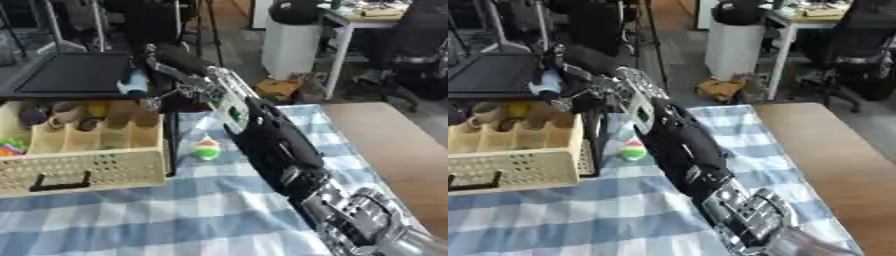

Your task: Pick up objects from table and place into drawer.

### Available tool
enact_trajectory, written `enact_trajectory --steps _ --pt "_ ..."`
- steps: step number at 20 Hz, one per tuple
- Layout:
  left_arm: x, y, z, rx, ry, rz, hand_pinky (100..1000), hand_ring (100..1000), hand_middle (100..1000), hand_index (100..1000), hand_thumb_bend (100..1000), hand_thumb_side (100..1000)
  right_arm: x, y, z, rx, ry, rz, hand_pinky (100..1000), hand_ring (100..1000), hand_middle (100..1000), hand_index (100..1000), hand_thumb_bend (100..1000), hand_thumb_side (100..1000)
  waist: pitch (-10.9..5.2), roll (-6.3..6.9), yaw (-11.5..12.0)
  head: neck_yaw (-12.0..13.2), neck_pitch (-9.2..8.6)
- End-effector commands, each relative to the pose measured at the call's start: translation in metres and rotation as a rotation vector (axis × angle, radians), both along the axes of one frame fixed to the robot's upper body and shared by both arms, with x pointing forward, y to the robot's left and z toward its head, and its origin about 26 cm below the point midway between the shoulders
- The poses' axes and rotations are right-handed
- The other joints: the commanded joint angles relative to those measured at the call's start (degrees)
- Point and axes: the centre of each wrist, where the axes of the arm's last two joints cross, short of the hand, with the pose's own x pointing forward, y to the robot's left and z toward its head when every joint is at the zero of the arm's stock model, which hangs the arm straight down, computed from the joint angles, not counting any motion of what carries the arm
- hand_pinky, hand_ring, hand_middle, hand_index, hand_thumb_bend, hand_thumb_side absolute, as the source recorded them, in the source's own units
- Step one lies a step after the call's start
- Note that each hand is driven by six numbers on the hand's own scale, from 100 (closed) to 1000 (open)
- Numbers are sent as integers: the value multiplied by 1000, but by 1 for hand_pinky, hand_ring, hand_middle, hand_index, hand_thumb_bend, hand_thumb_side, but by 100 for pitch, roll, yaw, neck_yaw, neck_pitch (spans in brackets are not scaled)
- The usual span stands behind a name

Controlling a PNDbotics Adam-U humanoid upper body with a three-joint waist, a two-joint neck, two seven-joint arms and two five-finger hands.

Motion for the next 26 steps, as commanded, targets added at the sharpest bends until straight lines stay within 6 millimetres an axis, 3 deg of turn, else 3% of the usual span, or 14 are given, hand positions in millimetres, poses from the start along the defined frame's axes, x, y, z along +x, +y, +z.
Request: enact_trajectory --steps 1,4,9,16,23,26 --pt "-1 -2 9 9 -29 -16 100 100 100 603 376 1000 -4 8 12 -26 -35 31 616 681 708 779 100 100 -46 58 -11 -19 4" --pt "-1 -1 9 10 -28 -16 100 100 100 604 375 1000 -4 9 8 -60 -34 35 776 810 827 863 100 123 -45 62 -17 -19 3" --pt "-1 -1 8 11 -26 -17 100 100 100 604 374 1000 -4 7 9 -65 -33 30 881 883 892 916 100 119 -50 61 -36 -19 9" --pt "-2 -1 7 22 -18 -20 100 100 100 604 368 1000 -8 -9 26 39 -62 -20 838 828 841 902 100 100 -56 61 -91 3 15" --pt "-3 4 6 64 -10 -27 100 100 100 575 333 1000 -17 -58 50 191 -104 -158 764 745 760 873 100 100 -97 26 -193 101 59" --pt "-6 2 0 127 46 -145 100 100 100 560 290 1000 -22 -82 52 227 -98 -223 758 739 753 870 100 100 -115 9 -258 161 81"
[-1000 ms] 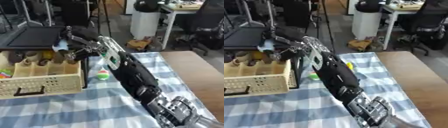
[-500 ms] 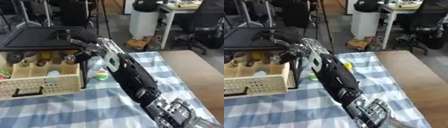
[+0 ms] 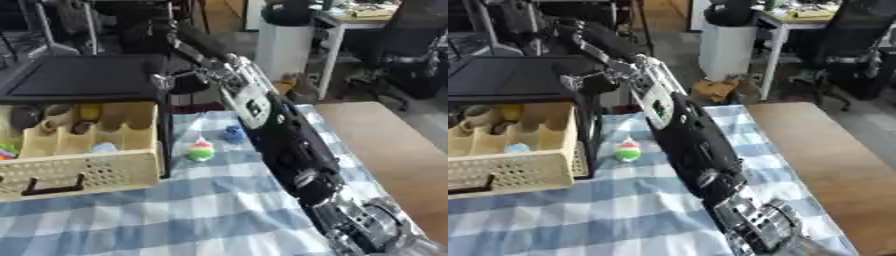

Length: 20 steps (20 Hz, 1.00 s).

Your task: Pick up objects from table and place into drawer.

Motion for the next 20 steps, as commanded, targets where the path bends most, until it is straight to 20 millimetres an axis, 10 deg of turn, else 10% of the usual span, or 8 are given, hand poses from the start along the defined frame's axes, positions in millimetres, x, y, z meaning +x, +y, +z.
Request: enact_trajectory --steps 1,6,9,15,20 --pt "-4 0 4 86 33 -135 100 100 100 556 264 1000 -6 -27 22 41 -44 -64 755 735 750 868 100 100 -70 15 -42 71 53" --pt "-10 -1 -6 123 204 -386 100 100 100 547 204 1000 -11 -52 18 76 -11 -137 747 725 740 865 100 100 -88 22 -106 153 68" --pt "-14 1 -13 106 325 -458 100 120 310 572 210 1000 -13 -58 18 98 1 -161 744 720 735 863 100 100 -82 30 -119 173 67" --pt "-24 2 -34 11 562 -454 463 541 686 735 256 1000 -16 -60 18 118 16 -170 739 714 729 860 100 100 -55 30 -152 182 64" --pt "-26 -6 -42 -167 627 -455 528 609 752 760 143 1000 -17 -59 17 123 23 -167 738 713 727 859 100 100 -38 12 -182 190 56"
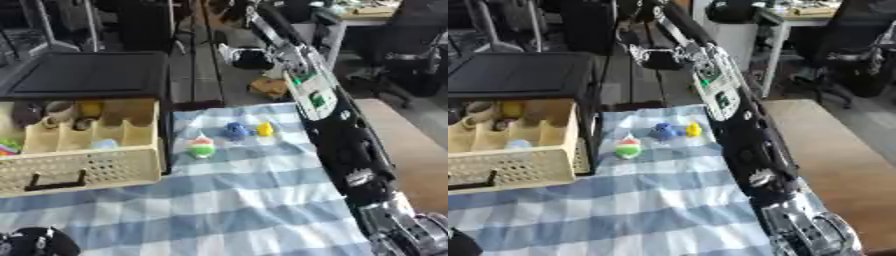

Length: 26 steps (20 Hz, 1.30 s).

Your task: Pick up objects from table and place into drawer.

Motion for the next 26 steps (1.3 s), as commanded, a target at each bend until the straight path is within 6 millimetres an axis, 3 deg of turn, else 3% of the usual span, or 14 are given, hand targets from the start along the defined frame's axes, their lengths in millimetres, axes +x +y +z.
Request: enact_trajectory --steps 1,7,15,19,26 --pt "1 -4 6 -72 17 12 531 607 750 757 148 1000 -3 -4 16 3 -42 -4 738 713 727 859 100 100 -33 6 -18 12 -10" --pt "21 -3 -3 -139 13 78 532 596 736 747 128 1000 -3 -2 15 6 -39 6 735 710 723 859 100 100 -12 -30 -92 34 -84" --pt "48 8 12 32 -111 136 538 600 731 750 100 1000 -3 -2 13 8 -32 6 733 706 719 856 100 100 -4 -34 -150 68 -89" --pt "61 5 21 86 -172 149 540 602 728 747 100 1000 -3 0 11 6 -29 11 732 705 716 856 100 100 -3 -34 -176 89 -91" --pt "77 -2 19 161 -201 134 548 609 731 750 100 1000 -3 2 11 5 -29 18 733 705 716 856 100 100 13 -59 -229 106 -102"
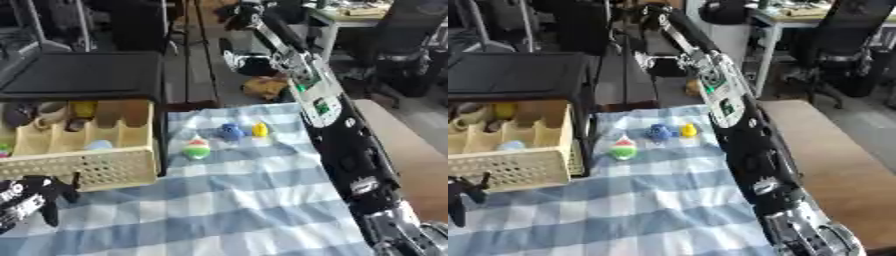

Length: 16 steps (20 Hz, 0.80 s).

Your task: Pick up objects from table and place into drawer.

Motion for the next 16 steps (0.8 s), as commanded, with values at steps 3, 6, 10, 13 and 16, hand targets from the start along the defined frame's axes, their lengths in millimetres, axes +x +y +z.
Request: enact_trajectory --steps 3,6,10,13,16 --pt "8 1 4 50 -18 2 571 642 747 755 100 1000 -2 0 14 3 -40 9 732 703 713 856 100 100 -27 10 -42 34 -49" --pt "18 -5 9 96 -48 9 596 674 758 762 100 1000 -2 0 13 4 -39 10 732 702 712 856 100 100 -13 2 -69 52 -52" --pt "24 -9 10 149 -102 25 608 688 766 766 100 1000 -2 0 13 4 -39 11 732 702 711 856 100 100 -5 -5 -81 61 -56" --pt "31 -12 11 190 -136 38 636 724 794 777 100 1000 -2 1 13 5 -38 13 732 701 710 855 100 100 5 -11 -112 89 -64" --pt "38 -16 12 226 -174 50 645 731 796 778 100 1000 -2 2 13 7 -39 16 732 700 709 855 100 100 19 -15 -138 112 -74"
